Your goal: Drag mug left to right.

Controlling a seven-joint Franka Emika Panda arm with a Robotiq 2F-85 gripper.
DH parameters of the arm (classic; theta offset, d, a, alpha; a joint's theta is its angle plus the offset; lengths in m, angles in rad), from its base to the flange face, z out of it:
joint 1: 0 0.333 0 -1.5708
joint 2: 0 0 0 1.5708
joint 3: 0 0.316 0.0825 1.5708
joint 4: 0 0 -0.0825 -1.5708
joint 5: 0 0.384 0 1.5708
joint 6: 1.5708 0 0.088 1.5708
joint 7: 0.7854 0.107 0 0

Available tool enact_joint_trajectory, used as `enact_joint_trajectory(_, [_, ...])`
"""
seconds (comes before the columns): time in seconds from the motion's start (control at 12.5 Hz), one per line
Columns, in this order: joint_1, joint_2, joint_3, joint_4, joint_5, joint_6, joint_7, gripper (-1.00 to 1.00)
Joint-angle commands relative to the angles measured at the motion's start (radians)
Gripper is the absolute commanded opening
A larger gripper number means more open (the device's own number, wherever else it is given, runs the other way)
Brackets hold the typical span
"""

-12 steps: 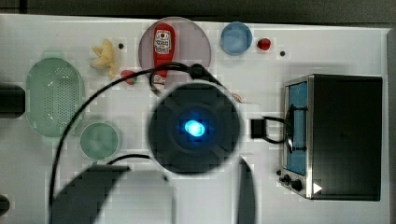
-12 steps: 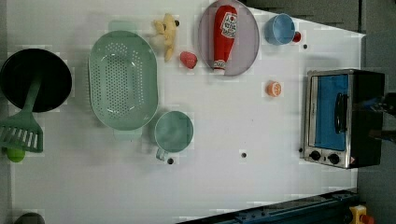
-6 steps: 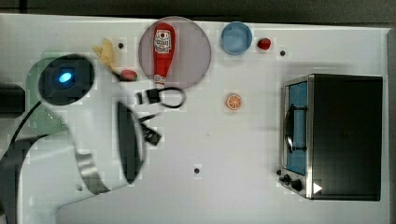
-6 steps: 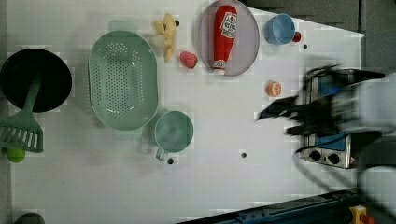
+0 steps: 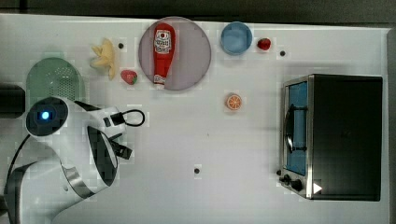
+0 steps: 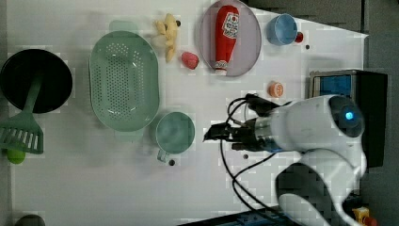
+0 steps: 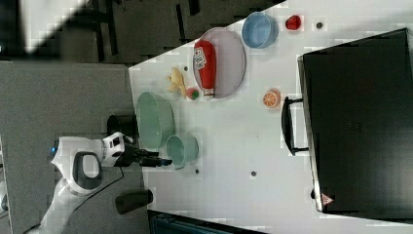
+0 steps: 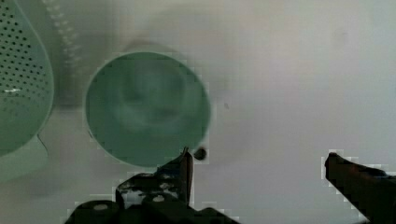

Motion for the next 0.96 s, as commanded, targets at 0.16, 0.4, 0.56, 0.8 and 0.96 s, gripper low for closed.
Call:
enact_joint_trajectory(0.16, [-0.008,0.054,0.012,-0.073,-0.142,0.202,0.054,1.00])
enact_joint_trajectory(0.4, [-0.008,0.149,0.008,-0.095,-0.281,0.322,0.054,1.00])
enact_joint_trajectory(0.56, [-0.009,0.221,0.004,-0.088,-0.380,0.368,0.054,1.00])
enact_joint_trajectory(0.8, [-0.009,0.308,-0.006,-0.075,-0.446,0.440,0.054,1.00])
enact_joint_trajectory(0.96, [-0.010,0.325,-0.007,-0.068,-0.480,0.440,0.054,0.69])
